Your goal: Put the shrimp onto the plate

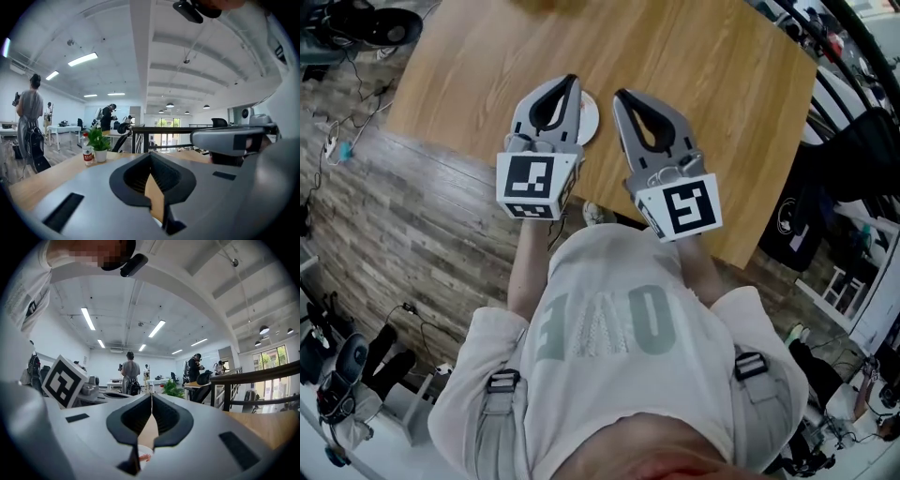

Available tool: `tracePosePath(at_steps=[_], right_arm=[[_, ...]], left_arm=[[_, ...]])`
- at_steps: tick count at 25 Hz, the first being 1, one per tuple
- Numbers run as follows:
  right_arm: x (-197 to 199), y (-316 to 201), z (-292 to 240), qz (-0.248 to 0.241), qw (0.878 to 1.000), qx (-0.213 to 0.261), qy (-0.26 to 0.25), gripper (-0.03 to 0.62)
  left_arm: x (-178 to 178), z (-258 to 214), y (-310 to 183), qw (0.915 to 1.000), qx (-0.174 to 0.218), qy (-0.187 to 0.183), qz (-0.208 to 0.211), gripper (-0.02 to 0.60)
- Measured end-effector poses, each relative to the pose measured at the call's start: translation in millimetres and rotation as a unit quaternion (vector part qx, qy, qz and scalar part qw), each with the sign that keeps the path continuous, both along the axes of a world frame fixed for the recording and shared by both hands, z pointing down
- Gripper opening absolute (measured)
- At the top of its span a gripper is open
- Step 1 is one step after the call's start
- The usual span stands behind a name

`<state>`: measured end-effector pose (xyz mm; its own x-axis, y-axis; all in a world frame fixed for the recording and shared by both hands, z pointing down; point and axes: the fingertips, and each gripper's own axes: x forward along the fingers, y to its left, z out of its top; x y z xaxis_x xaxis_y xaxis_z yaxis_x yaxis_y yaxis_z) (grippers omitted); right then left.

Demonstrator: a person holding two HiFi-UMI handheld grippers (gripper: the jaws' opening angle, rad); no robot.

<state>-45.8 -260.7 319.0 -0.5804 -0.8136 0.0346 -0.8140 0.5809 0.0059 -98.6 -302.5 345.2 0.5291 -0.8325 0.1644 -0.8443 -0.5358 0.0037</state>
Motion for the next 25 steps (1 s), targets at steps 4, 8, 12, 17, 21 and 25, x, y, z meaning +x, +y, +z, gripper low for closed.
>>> tracePosePath(at_steps=[4,8,12,17,21,25], right_arm=[[-1,8,-4,-0.003,1.0,0.006,0.001,0.02],[-12,16,-15,-0.008,1.0,0.02,0.0,0.019],[-21,29,-22,-0.02,0.999,0.03,-0.001,0.02],[-30,36,-23,-0.028,0.999,0.031,0.004,0.019],[-33,44,-28,-0.031,0.999,0.038,0.004,0.019],[-31,48,-30,-0.029,0.999,0.039,0.006,0.019]], left_arm=[[2,-34,15,0.9991,0.041,0.008,0.007,0.009],[-6,-50,25,0.9982,0.054,0.026,-0.006,0.009],[-13,-58,40,0.9971,0.068,0.027,-0.019,0.009],[-20,-65,46,0.9967,0.074,0.024,-0.023,0.009],[-22,-73,55,0.9955,0.088,0.023,-0.026,0.009],[-23,-75,61,0.995,0.092,0.023,-0.031,0.009]])
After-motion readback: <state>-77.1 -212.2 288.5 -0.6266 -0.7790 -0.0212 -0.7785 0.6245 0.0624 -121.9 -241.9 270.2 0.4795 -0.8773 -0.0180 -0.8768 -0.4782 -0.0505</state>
